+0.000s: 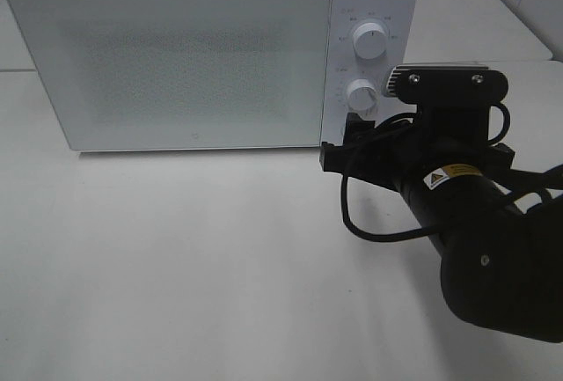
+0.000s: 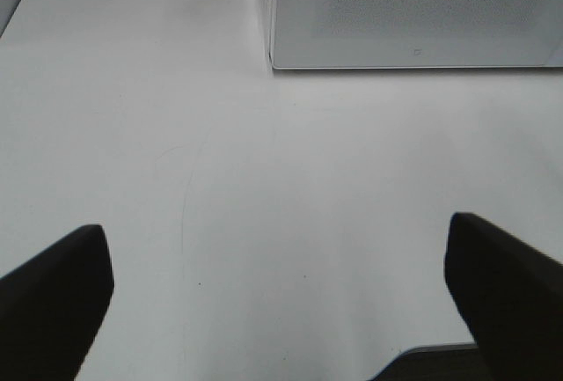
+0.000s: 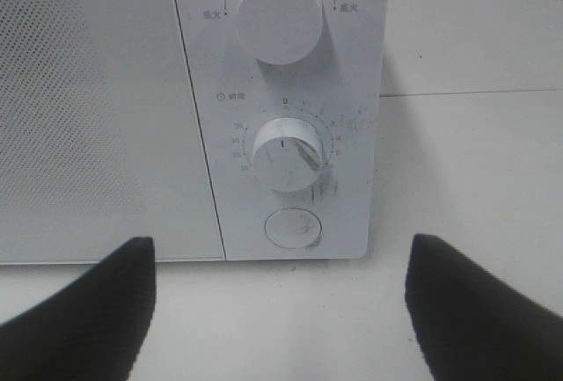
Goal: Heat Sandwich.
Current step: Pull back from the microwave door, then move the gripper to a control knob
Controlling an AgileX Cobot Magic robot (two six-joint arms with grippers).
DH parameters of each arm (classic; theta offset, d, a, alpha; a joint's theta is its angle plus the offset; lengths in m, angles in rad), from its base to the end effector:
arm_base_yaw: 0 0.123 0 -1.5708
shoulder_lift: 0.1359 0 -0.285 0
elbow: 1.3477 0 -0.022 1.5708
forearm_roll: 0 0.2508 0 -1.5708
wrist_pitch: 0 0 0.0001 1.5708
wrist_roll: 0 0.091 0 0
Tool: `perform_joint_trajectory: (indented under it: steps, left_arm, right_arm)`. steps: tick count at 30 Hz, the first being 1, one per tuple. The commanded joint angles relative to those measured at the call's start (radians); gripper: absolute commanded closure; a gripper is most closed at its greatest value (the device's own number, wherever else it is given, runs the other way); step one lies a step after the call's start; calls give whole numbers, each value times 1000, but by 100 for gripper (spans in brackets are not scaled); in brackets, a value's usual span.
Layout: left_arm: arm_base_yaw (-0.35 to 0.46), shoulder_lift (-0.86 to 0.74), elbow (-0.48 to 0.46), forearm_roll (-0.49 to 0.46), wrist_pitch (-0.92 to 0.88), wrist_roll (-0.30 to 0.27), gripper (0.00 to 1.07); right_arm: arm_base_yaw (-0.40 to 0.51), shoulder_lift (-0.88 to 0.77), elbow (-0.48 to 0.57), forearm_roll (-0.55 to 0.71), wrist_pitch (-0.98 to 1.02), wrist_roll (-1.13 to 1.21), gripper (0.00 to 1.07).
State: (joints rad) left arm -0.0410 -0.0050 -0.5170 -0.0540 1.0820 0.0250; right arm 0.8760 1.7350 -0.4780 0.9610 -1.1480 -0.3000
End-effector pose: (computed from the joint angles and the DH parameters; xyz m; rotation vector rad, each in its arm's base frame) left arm -0.0087 -0.0040 0.2803 0.0713 2.0420 -0.0746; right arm 0.2192 0.1568 0.1570 0.0148 1.7456 0.0329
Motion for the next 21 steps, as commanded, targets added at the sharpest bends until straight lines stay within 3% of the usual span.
perform_joint_trajectory:
  steps: [1, 11, 21]
  left_arm:
    - [2, -17, 2, -8, -12, 1, 10]
    - [2, -17, 2, -8, -12, 1, 10]
    - [2, -17, 2, -8, -12, 1, 10]
  right_arm:
    - [3, 1, -6, -6, -4, 38, 31]
    - [2, 1, -6, -9, -5, 68, 31]
    - [-85, 27, -35, -101, 3, 54, 31]
